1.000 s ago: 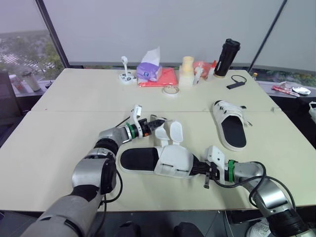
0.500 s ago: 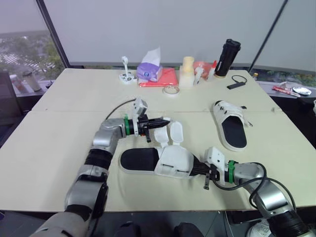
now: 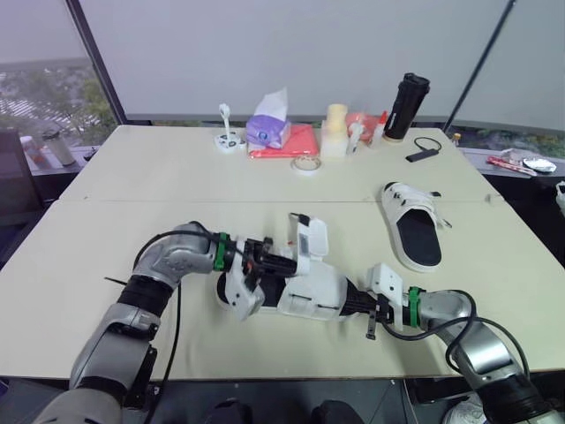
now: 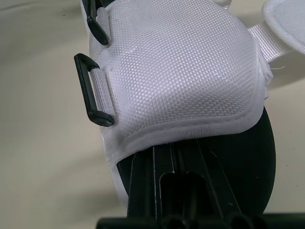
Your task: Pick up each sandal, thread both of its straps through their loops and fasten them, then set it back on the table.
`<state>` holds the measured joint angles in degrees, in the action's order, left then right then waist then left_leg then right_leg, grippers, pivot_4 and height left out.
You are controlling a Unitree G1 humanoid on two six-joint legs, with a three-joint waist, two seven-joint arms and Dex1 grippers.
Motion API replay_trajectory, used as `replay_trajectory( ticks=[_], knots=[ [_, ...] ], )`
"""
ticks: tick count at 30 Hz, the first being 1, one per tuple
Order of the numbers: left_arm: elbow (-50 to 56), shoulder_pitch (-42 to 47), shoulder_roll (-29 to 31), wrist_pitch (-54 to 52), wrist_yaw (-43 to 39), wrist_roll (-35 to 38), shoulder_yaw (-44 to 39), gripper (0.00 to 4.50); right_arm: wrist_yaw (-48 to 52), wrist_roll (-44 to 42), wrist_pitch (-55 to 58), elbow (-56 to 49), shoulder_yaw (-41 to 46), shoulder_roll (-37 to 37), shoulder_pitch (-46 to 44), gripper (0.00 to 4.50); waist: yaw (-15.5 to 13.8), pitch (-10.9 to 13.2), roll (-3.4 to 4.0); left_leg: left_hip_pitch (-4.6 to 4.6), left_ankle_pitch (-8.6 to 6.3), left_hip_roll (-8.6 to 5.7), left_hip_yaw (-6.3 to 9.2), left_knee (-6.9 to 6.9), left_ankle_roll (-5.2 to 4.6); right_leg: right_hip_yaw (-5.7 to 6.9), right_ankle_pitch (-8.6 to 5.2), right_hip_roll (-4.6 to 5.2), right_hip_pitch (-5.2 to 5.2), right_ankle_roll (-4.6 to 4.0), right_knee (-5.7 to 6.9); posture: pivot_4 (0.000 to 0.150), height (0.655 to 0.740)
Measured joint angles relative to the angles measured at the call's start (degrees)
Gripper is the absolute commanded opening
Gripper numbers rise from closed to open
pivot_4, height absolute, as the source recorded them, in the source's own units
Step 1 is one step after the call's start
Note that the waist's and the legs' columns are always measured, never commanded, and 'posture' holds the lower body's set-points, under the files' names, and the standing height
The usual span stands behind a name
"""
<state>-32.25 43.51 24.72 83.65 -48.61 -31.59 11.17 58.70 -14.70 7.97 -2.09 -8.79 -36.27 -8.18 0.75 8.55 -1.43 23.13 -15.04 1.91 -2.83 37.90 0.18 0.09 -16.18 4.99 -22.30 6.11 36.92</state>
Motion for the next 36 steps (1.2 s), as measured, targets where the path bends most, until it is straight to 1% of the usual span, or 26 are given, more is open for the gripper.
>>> replay_trajectory(
  ticks=[2,4,8,10,12,13,15,19,21,23,24,27,29,31,33,36],
  knots=[
    [-1.07,-0.18,-0.82,4.96,4.41,-6.17,-1.89,0.02,0.28,0.03,-0.01,0.40,-0.10,0.12,-0.40,0.00,0.00,0.00,-0.01,0.00,0.00,0.00,-0.01,0.00,0.00,0.02,0.09,-0.06,-0.01,0.16,0.01,0.150,0.7400],
    [-0.65,-0.49,-0.88,7.35,8.84,-11.20,-3.30,0.02,0.50,0.02,-0.17,0.87,-0.18,0.33,-0.70,0.00,0.06,-0.01,-0.01,-0.03,0.00,-0.01,-0.02,0.00,0.00,0.02,0.09,-0.10,0.01,0.17,0.03,0.150,0.7400],
    [-0.20,-0.87,-0.75,7.91,18.72,-22.00,-5.66,0.02,0.85,0.02,-0.40,1.48,-0.21,0.41,-1.00,0.00,-0.02,-0.03,-0.05,-0.05,0.00,-0.03,-0.04,0.01,0.00,0.03,0.10,-0.19,0.04,0.19,0.04,0.150,0.7400],
    [0.99,-0.72,-0.17,5.75,25.92,-27.55,-5.82,0.02,0.96,0.02,-0.42,1.70,-0.24,0.53,-1.14,0.00,0.00,-0.05,-0.08,-0.06,0.00,-0.03,-0.03,0.01,0.00,0.03,0.10,-0.20,0.05,0.19,0.05,0.150,0.7400],
    [2.31,-0.26,0.69,1.65,35.23,-33.00,-5.53,0.02,0.97,0.03,-0.43,1.82,-0.24,0.70,-1.16,0.00,0.01,-0.06,-0.10,-0.06,0.00,-0.02,-0.03,0.01,0.00,0.02,0.11,-0.22,0.04,0.20,0.06,0.150,0.7400],
    [2.80,0.10,1.33,-0.14,38.93,-34.77,-5.12,0.02,0.97,0.02,-0.44,1.89,-0.24,0.84,-1.16,0.00,0.04,-0.07,-0.11,-0.07,0.00,-0.01,-0.02,0.01,0.00,0.02,0.11,-0.24,0.04,0.21,0.07,0.150,0.7400],
    [3.64,1.50,3.50,-4.79,48.72,-39.47,-2.65,0.02,0.98,0.02,-0.51,2.03,-0.27,0.97,-1.23,0.00,0.07,-0.07,-0.11,-0.09,0.00,0.00,-0.02,0.01,-0.01,0.03,0.10,-0.27,0.04,0.21,0.08,0.150,0.7400],
    [3.51,3.03,7.23,-12.91,63.27,-44.78,2.65,0.02,1.19,0.08,-1.00,2.54,-0.44,1.03,-1.50,0.00,0.11,-0.07,-0.11,-0.11,0.00,0.02,-0.03,0.00,-0.01,0.03,0.10,-0.29,0.04,0.22,0.11,0.150,0.7400],
    [3.14,3.61,8.35,-14.95,67.40,-45.45,5.35,0.02,1.39,0.09,-1.06,2.83,-0.47,1.03,-1.70,0.00,0.07,-0.08,-0.13,-0.11,0.00,0.02,-0.05,0.00,-0.01,0.03,0.10,-0.29,0.05,0.21,0.11,0.150,0.7400],
    [3.00,3.78,8.94,-16.33,69.66,-45.36,7.44,0.55,1.51,0.09,-1.26,3.10,-0.57,1.03,-1.87,0.00,0.07,-0.08,-0.13,-0.12,0.00,0.03,-0.08,0.00,-0.01,0.03,0.10,-0.29,0.05,0.21,0.11,0.150,0.7400],
    [2.73,3.82,9.12,-17.13,70.40,-45.24,8.50,0.91,1.62,0.09,-1.51,3.39,-0.69,1.03,-2.04,0.00,0.08,-0.09,-0.15,-0.13,0.00,0.03,-0.11,0.00,0.00,0.03,0.10,-0.29,0.06,0.21,0.11,0.150,0.7400],
    [1.25,3.88,9.74,-18.84,71.00,-43.67,10.77,2.32,1.76,0.15,-2.17,3.81,-0.97,1.03,-2.32,0.00,0.13,-0.09,-0.15,-0.14,0.00,0.05,-0.15,0.00,-0.01,0.03,0.10,-0.31,0.04,0.21,0.12,0.150,0.7400],
    [0.96,4.03,10.63,-19.59,71.18,-42.42,11.62,3.44,1.88,0.19,-2.23,4.02,-1.11,1.04,-2.55,0.00,0.14,-0.10,-0.15,-0.14,0.00,0.07,-0.14,0.00,-0.01,0.02,0.10,-0.31,0.04,0.20,0.12,0.150,0.7400],
    [0.96,4.13,11.73,-19.65,71.15,-41.03,12.32,4.41,1.97,0.23,-2.38,4.28,-1.22,1.04,-2.75,0.00,0.14,-0.10,-0.17,-0.16,0.00,0.08,-0.14,0.00,-0.01,0.02,0.10,-0.31,0.06,0.20,0.12,0.150,0.7400],
    [0.65,4.12,12.62,-19.41,70.02,-39.06,12.99,4.47,2.12,0.23,-2.61,4.65,-1.34,1.04,-2.99,0.00,0.12,-0.12,-0.19,-0.18,0.00,0.09,-0.14,-0.01,0.00,0.02,0.09,-0.30,0.08,0.19,0.12,0.150,0.7400],
    [-2.54,4.09,13.29,-18.22,64.80,-33.26,14.44,4.47,2.47,0.34,-2.95,5.29,-1.62,1.09,-3.49,0.00,0.13,-0.15,-0.23,-0.27,0.00,0.10,-0.15,-0.05,0.00,0.02,0.09,-0.30,0.13,0.18,0.12,0.150,0.7400]
  ],
)
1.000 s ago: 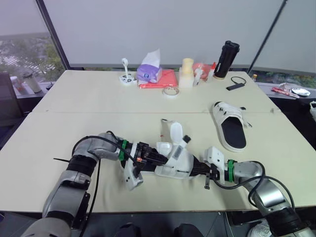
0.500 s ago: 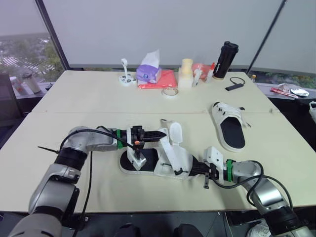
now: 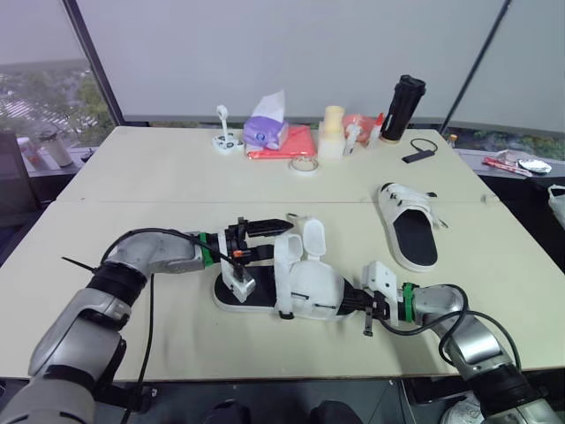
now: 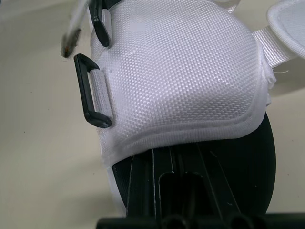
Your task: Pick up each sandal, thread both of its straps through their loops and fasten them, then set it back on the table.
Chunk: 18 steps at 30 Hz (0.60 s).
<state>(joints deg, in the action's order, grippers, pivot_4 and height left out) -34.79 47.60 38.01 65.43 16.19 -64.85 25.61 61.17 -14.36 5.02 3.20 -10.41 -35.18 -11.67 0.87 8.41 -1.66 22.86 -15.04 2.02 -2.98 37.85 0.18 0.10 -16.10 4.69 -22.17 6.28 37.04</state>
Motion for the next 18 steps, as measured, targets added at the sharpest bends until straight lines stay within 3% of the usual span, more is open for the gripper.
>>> replay_trajectory(
  ticks=[5,10,13,15,18],
  knots=[
    [-3.31,-2.73,1.24,1.47,-13.56,19.20,0.44,4.47,0.45,0.01,-0.52,1.45,-0.44,0.61,-1.13,0.00,0.13,-0.01,-0.03,-0.13,0.00,0.25,-0.05,-0.08,0.01,-0.02,0.01,0.02,0.00,-0.04,0.00,0.150,0.7400],
    [4.82,-10.37,3.43,-7.16,-30.01,43.62,0.03,4.47,0.52,0.11,-1.75,3.59,-0.85,1.84,-2.09,0.00,0.28,-0.05,-0.08,-0.57,-0.01,0.34,-0.24,-0.45,0.02,-0.02,-0.06,0.19,0.22,-0.38,-0.07,0.150,0.7400],
    [16.57,-18.29,5.84,-25.07,-44.01,63.07,-1.22,4.47,0.52,0.18,-2.18,4.12,-1.23,2.44,-2.39,0.00,0.58,-0.07,-0.09,-0.75,-0.01,0.40,-0.26,-0.68,0.03,0.00,-0.12,0.26,0.23,-0.61,-0.05,0.150,0.7400],
    [26.77,-24.11,8.11,-45.90,-52.29,79.41,-3.02,4.47,0.54,0.18,-2.59,4.25,-1.45,2.50,-2.43,0.00,0.72,-0.06,-0.08,-0.78,-0.01,0.47,-0.15,-0.72,0.03,0.07,-0.18,0.25,0.26,-0.73,-0.04,0.150,0.7400],
    [35.45,-26.72,10.92,-69.02,-58.65,95.57,-6.72,4.47,0.59,0.18,-2.97,4.83,-1.56,2.50,-2.61,0.00,0.51,-0.07,-0.14,-0.81,-0.01,0.49,0.00,-0.72,0.05,0.16,-0.23,0.24,0.33,-0.84,-0.05,0.150,0.7400]
  ],
)
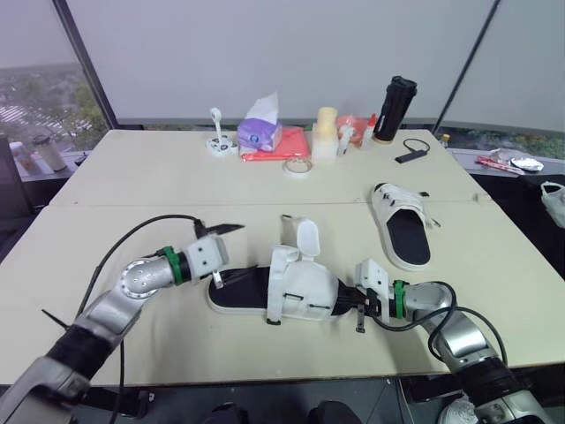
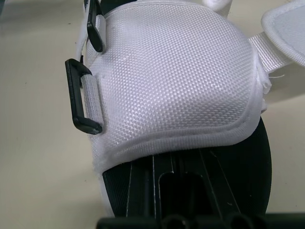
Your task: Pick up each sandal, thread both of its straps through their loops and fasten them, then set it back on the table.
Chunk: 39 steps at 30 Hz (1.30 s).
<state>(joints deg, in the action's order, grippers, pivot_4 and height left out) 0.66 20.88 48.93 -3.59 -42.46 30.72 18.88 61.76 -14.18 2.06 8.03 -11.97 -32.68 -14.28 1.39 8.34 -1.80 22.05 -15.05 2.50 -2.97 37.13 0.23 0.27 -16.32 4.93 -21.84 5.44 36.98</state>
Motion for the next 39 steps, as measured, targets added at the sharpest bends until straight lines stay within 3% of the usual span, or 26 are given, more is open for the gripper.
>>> replay_trajectory(
  ticks=[5,8,14,23,32,37,39],
  knots=[
    [7.41,-0.58,1.49,-21.13,-6.00,15.88,-7.46,4.47,0.11,0.54,-0.76,1.16,-0.50,0.06,-0.50,0.00,-0.15,0.02,0.03,-0.72,-0.08,0.03,0.01,-0.26,0.13,0.02,-0.18,0.02,0.54,-0.32,-0.47,0.150,0.7400],
    [10.68,-0.99,0.44,-27.99,-7.53,19.99,-10.03,4.47,0.11,1.13,-1.42,1.30,-0.75,0.12,-0.79,0.00,-0.08,0.02,0.03,-0.71,-0.10,0.09,-0.01,-0.31,0.18,0.04,-0.15,0.04,0.53,-0.37,-0.62,0.150,0.7400],
    [15.77,-3.13,-2.93,-32.56,-10.09,19.47,-9.73,4.47,0.11,1.50,-1.74,1.30,-0.86,0.36,-1.01,0.00,-0.08,0.00,0.02,-0.69,-0.14,0.11,-0.05,-0.69,0.46,0.03,-0.03,0.11,0.53,-0.57,-0.84,0.150,0.7400],
    [14.31,-0.76,-9.11,-33.37,-13.31,13.73,-7.95,4.47,0.08,1.51,-1.74,1.14,-0.84,0.60,-0.88,0.00,-0.11,-0.07,0.04,-0.70,-0.06,0.11,-0.09,-1.00,0.62,0.03,0.01,0.14,0.42,-0.66,-1.01,0.150,0.7400],
    [13.94,-0.27,-6.39,-38.23,-20.68,12.72,-6.65,4.47,-0.01,1.50,-1.74,0.90,-0.83,0.63,-0.78,0.00,0.02,-0.05,0.10,-0.67,-0.07,0.13,-0.06,-1.15,0.64,0.02,0.01,0.15,0.20,-0.69,-1.19,0.150,0.7400],
    [13.73,-0.47,-6.22,-38.74,-22.41,11.85,-6.66,4.47,-0.20,1.50,-1.74,0.90,-0.81,1.01,-0.77,0.00,0.01,-0.06,0.12,-0.65,-0.08,0.17,-0.07,-1.39,0.65,0.11,0.27,0.17,0.21,-1.13,-1.75,0.150,0.7400],
    [13.53,-0.47,-6.28,-38.76,-22.91,11.43,-6.66,3.95,-0.34,1.50,-1.74,0.85,-0.82,1.31,-0.78,0.00,0.03,-0.06,0.11,-0.63,-0.08,0.16,-0.08,-1.45,0.64,0.12,0.35,0.18,0.23,-1.25,-1.81,0.150,0.7400]
  ],
)
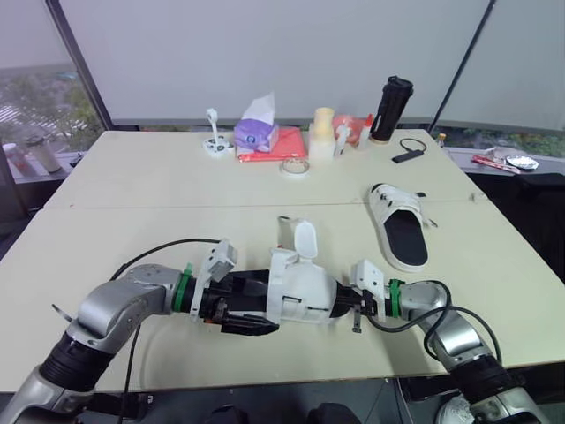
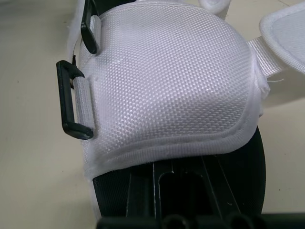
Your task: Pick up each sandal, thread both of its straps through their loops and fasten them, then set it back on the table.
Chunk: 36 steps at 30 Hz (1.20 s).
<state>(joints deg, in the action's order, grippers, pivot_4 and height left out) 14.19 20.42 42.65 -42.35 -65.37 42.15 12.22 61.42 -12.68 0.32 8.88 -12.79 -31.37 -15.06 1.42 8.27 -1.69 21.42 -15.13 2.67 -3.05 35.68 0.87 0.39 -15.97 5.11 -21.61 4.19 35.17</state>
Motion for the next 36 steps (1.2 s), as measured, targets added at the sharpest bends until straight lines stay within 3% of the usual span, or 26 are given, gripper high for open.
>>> replay_trajectory(
  ticks=[2,8,9,20,23,28,36],
  knots=[
    [-0.46,0.01,-0.40,0.00,-0.54,-0.60,0.05,3.23,-0.05,0.00,0.00,-0.02,0.00,0.17,-0.01,0.00,0.06,0.00,0.01,0.00,0.00,0.00,-0.01,-0.04,0.00,0.01,0.01,0.00,-0.12,-0.01,0.00,0.150,0.7400],
    [-2.99,0.76,-3.42,0.71,-1.64,-4.24,2.61,0.13,-0.18,0.01,0.00,-0.02,-0.01,0.34,-0.14,0.00,-0.08,0.00,0.00,0.08,0.00,0.00,-0.04,-0.08,0.00,0.02,0.08,0.02,-0.50,-0.13,0.00,0.150,0.7400],
    [-3.74,0.85,-4.15,1.06,-1.82,-4.96,2.80,0.05,-0.19,0.01,0.00,-0.02,0.00,0.43,-0.16,0.00,-0.09,0.00,0.00,0.10,0.00,0.00,-0.04,-0.09,0.00,0.02,0.10,0.03,-0.57,-0.15,0.00,0.150,0.7400],
    [-7.24,3.10,-6.32,2.86,-3.36,-8.96,2.83,0.05,-0.45,0.01,0.00,-0.08,0.00,0.47,-0.17,0.00,-0.23,0.01,-0.01,0.11,0.00,0.00,-0.07,-0.18,0.00,0.03,0.12,0.05,-0.70,-0.18,0.00,0.150,0.7400],
    [-7.22,2.88,-5.26,2.80,-4.11,-9.01,2.67,0.89,-0.47,0.01,0.00,-0.08,0.00,0.48,-0.17,0.00,-0.22,0.01,0.00,0.10,0.00,0.00,-0.08,-0.22,0.00,0.03,0.12,0.06,-0.70,-0.18,-0.02,0.150,0.7400],
    [-6.93,1.86,-4.78,2.80,-4.95,-9.20,2.72,3.32,-0.64,0.02,0.00,-0.08,-0.02,0.63,-0.26,0.00,-0.24,0.02,0.00,0.10,0.00,0.00,-0.08,-0.31,0.00,0.03,0.12,0.08,-0.74,-0.18,-0.05,0.150,0.7400],
    [-6.74,1.73,-5.53,2.70,-5.12,-9.25,2.78,3.32,-1.12,0.15,0.01,-0.01,-0.12,0.97,-0.60,0.00,-0.29,0.02,0.01,0.11,0.00,-0.01,-0.13,-0.44,0.00,0.06,0.13,0.11,-0.87,-0.20,-0.05,0.150,0.7400]
  ],
)
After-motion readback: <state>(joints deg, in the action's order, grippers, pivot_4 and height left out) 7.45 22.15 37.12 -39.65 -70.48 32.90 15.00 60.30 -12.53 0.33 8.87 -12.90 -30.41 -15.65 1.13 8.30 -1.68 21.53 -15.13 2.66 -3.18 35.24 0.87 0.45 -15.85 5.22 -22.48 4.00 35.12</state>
